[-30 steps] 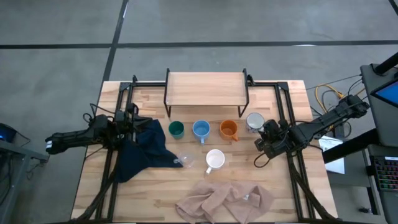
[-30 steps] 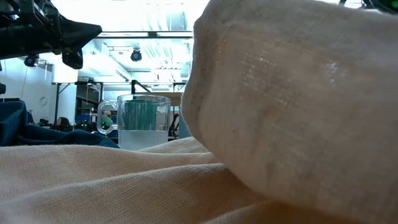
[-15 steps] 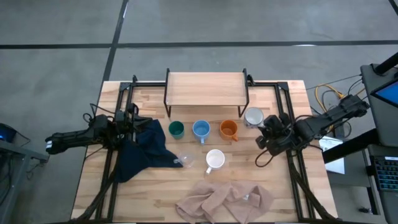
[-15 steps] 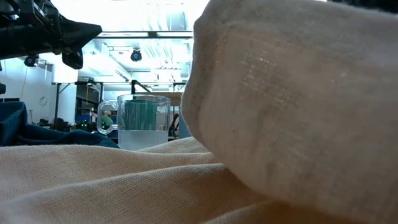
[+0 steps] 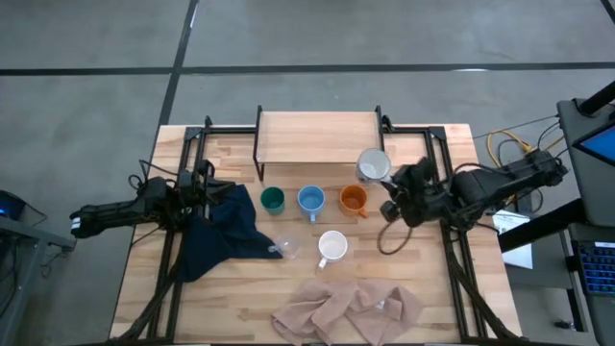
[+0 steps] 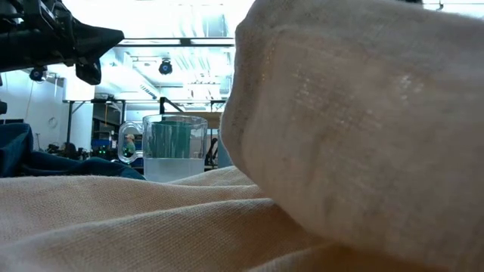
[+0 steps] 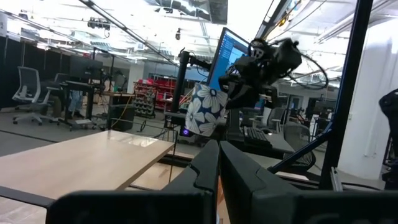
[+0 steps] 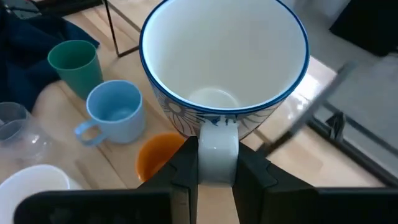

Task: Stack small to large cups/mugs on shelf
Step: Put the white patterned mug on the shelf

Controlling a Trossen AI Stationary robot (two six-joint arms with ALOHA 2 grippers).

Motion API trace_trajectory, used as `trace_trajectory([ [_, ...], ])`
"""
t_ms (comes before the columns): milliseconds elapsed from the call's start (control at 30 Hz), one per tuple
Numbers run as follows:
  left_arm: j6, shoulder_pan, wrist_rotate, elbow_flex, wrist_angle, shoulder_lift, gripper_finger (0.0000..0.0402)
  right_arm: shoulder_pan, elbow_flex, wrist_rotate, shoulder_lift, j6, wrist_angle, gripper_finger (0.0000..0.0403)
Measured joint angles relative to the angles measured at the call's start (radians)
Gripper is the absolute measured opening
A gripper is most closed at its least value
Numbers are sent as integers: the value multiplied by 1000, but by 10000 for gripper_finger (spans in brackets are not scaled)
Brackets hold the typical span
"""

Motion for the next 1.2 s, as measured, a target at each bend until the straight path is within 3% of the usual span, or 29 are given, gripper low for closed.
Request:
trace_trajectory([
  [167,0,0,0,2,1,-3,0,-84,94,-56,105,-128,74,56],
  [367,1,0,34,2,1,-3,0,-172,131,-144,168,-304,289,56],
  [567,1,0,51,2,0,-2,0,-319,133,-383,186,-430,487,56],
  [700,1,0,61,2,1,-3,0,-410,132,-479,202,-482,546,56],
  [900,1,0,72,2,0,-2,0,-497,198,-664,257,-526,551,56],
  [1200,1,0,74,4,1,-3,0,-534,572,-673,507,-674,327,56],
])
